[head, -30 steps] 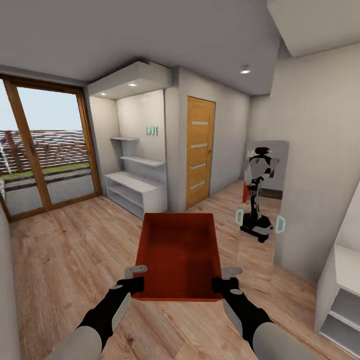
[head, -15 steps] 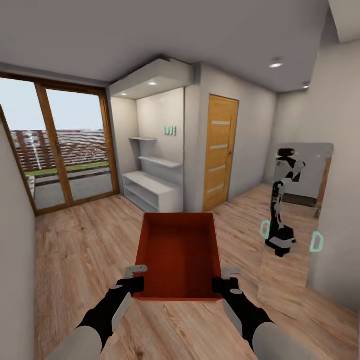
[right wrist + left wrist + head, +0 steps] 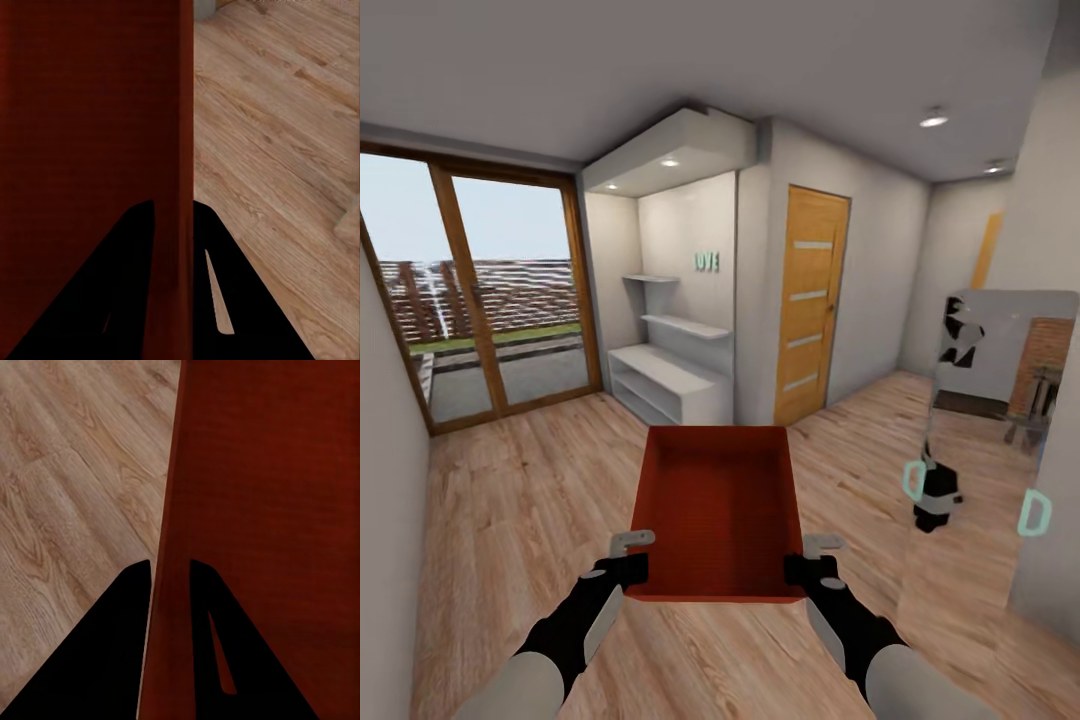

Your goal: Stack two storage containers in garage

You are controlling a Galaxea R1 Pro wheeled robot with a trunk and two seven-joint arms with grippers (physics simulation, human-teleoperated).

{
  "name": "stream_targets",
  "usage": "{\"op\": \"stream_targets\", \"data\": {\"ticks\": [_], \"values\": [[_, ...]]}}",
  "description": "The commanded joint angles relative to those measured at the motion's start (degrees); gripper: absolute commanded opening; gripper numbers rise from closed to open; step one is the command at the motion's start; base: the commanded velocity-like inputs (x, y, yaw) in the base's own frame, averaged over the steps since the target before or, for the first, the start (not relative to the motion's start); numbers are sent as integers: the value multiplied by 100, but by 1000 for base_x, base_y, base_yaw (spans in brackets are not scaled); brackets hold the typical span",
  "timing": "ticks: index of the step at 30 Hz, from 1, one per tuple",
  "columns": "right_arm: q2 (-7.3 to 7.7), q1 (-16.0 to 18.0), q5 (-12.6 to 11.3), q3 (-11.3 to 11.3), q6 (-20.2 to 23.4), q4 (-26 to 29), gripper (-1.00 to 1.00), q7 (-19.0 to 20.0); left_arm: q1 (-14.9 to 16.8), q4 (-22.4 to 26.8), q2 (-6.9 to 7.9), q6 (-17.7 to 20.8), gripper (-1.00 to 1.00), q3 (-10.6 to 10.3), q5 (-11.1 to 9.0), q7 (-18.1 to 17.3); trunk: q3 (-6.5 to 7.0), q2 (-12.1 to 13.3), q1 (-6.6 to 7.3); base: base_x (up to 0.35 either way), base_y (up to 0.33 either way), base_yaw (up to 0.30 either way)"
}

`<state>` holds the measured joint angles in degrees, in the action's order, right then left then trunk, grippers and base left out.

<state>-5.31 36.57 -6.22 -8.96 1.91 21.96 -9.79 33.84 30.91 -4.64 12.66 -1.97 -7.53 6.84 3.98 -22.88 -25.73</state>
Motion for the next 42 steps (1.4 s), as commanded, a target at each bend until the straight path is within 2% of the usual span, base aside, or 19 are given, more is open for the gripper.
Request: {"op": "stream_targets", "data": {"ticks": [1, 42], "values": [[65, 2, -46, 79, 20, 13, -100, -58, 0, 20, 94, 35, -100, 56, -12, 71, -2, -4, -5, 322, 0, 0], [57, 0, -46, 71, 20, 18, -100, -58, 0, 12, 95, 35, -100, 56, -12, 71, -2, -4, -5, 322, 0, 0]]}}
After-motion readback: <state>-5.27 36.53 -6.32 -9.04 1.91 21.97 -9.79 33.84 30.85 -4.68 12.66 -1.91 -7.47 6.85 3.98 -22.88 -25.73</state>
